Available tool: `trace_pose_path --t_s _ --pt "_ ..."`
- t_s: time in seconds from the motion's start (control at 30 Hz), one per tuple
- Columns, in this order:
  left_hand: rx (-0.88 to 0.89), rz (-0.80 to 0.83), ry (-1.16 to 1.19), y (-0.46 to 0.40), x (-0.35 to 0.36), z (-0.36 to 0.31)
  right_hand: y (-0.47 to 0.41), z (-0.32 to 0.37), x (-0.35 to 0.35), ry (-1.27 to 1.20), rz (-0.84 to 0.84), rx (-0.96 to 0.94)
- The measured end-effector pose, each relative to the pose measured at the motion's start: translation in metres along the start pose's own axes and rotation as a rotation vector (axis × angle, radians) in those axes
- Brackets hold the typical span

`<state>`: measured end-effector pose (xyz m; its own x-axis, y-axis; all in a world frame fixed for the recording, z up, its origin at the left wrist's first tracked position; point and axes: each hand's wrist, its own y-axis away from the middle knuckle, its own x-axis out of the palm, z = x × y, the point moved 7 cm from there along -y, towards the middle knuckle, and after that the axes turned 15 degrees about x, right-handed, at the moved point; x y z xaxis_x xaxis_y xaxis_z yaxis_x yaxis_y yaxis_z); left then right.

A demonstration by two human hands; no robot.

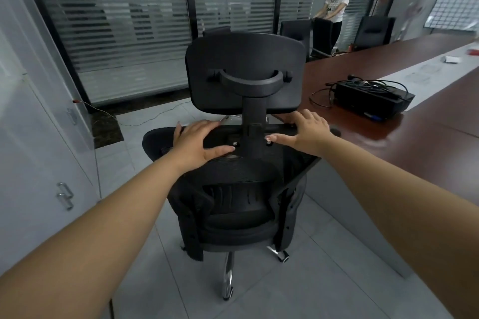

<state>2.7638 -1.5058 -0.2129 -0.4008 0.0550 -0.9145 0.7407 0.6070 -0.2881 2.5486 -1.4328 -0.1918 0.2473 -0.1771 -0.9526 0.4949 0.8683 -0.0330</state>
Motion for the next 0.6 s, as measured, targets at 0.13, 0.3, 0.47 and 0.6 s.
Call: trace_pose_path --t_s 0.13,0.3,0.47,0.6 --pt "-0.062 -0.009 -0.044 0.000 -0.014 0.021 0.004 0.026 0.016 -0.033 0.091 -0.011" --pt "-0.116 0.018 -0.120 -0.007 -0.020 0.058 0.004 0.061 0.028 0.064 0.024 -0.031" --pt "-0.115 0.021 -0.169 -0.020 -0.019 0.086 -0.012 0.086 0.034 0.087 -0.004 0.023" --pt "-0.066 0.071 -0.151 -0.034 -0.019 0.104 -0.037 0.106 0.046 0.151 0.120 0.015"
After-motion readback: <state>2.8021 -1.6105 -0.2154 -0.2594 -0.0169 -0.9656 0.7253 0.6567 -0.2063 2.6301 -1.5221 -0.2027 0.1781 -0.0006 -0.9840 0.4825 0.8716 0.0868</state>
